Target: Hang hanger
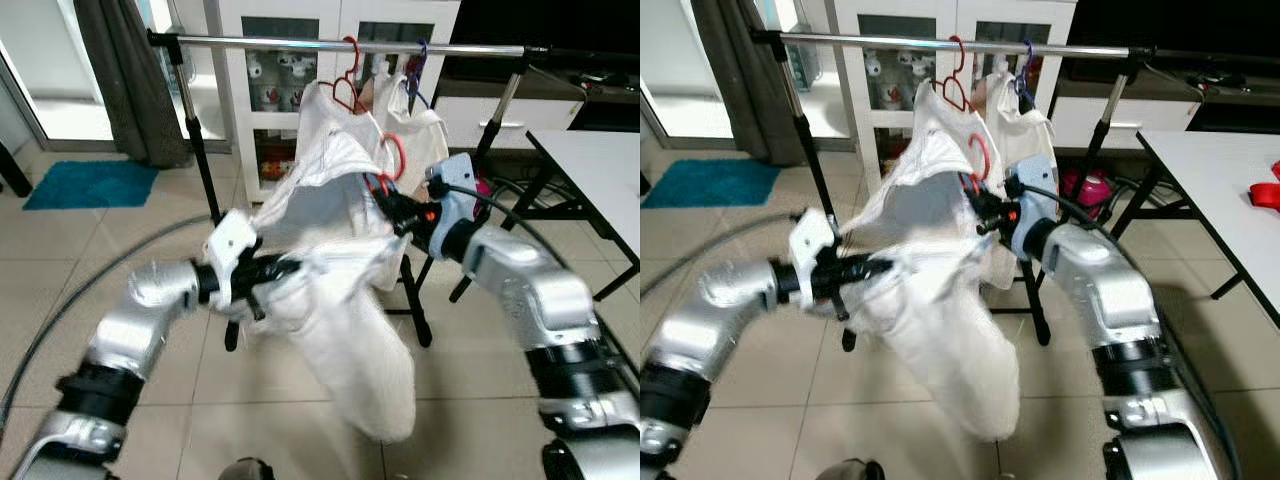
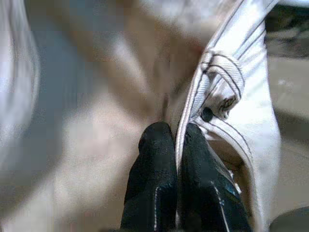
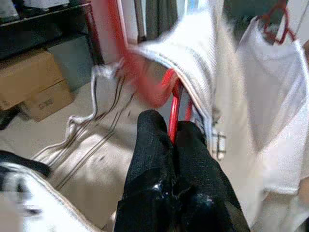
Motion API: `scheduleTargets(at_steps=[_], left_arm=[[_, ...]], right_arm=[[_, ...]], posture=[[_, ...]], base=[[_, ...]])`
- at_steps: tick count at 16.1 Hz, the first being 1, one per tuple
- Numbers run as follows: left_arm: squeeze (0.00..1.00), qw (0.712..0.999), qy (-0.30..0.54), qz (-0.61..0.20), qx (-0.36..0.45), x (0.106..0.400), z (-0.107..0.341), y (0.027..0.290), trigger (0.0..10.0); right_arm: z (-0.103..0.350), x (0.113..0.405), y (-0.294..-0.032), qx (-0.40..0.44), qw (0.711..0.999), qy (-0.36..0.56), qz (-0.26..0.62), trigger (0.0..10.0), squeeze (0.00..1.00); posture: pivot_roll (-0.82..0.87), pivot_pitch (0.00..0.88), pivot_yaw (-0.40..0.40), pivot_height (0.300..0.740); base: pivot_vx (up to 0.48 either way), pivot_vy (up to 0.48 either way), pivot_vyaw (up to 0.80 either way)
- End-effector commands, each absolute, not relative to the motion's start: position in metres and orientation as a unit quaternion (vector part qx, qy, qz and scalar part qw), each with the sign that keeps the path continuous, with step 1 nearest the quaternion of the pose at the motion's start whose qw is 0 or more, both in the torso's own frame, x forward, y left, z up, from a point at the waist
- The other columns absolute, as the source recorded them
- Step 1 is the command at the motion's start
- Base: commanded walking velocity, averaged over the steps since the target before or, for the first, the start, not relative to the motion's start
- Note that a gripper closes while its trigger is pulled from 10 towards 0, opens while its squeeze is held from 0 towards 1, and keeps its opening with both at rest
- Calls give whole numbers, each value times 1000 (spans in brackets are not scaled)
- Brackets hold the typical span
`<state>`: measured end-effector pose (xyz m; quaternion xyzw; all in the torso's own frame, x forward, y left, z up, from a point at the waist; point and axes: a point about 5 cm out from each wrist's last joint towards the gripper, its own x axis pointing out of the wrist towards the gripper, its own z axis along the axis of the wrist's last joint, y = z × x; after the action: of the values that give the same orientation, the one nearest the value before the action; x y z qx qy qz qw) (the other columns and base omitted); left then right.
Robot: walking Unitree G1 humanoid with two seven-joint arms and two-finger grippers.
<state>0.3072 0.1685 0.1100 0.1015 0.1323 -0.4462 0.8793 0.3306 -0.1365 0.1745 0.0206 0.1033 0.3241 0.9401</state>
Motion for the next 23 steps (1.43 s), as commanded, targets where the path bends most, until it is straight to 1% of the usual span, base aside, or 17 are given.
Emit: scheduleTargets(at_steps=[1,3,7,10,11,12,13,14,15,16,17,20,22,23], left_arm=[[0,900,155,-391,117,309,104,192,0],[0,891,169,-400,130,304,86,181,0],[0,889,132,-419,132,310,82,159,0],[0,890,110,-418,145,315,84,150,0],[0,890,106,-417,150,316,84,148,1765],[0,894,100,-409,155,318,84,146,10000],[0,898,95,-400,156,320,85,145,10000],[0,900,92,-409,121,320,88,144,10000],[1000,898,88,-420,100,319,90,144,10000],[1000,892,83,-436,80,316,92,145,10000],[1000,880,72,-466,56,309,97,147,10000],[1000,865,39,-500,13,296,117,149,10000],[1000,865,7,-502,-11,290,139,149,10000],[1000,876,-24,-481,-16,286,156,151,10000]], right_arm=[[195,332,-156,9,953,67,296,10000,0],[200,326,-152,42,943,79,319,10000,0],[207,322,-142,102,936,80,326,10000,0],[206,321,-138,123,939,81,312,10000,0],[206,321,-137,131,939,80,307,10000,0],[206,321,-136,142,940,78,300,10000,0],[206,321,-136,146,941,77,295,10000,0],[206,321,-137,149,943,76,287,10000,0],[206,321,-138,150,944,76,283,10000,0],[205,320,-139,149,946,76,278,10000,0],[201,318,-140,144,948,78,272,10000,0],[193,316,-143,127,955,86,255,10000,0],[185,314,-144,109,958,92,247,10000,0],[178,309,-144,107,958,100,246,10000,0]], posture=[[-134,0,5,740],[-135,0,8,740],[-132,0,16,740],[-129,0,18,740],[-129,0,19,740],[-130,0,22,740],[-130,0,23,740],[-130,0,24,740],[-129,0,25,740],[-124,0,25,740],[-121,0,25,740],[-105,0,22,740],[-94,0,27,740],[-89,0,30,740]], base=[[0,0,0],[0,0,0],[0,0,0],[0,0,0],[0,0,0],[0,0,0],[0,0,0],[0,0,0],[0,0,0],[0,0,0],[0,0,0],[0,0,0],[0,0,0],[0,0,0]])
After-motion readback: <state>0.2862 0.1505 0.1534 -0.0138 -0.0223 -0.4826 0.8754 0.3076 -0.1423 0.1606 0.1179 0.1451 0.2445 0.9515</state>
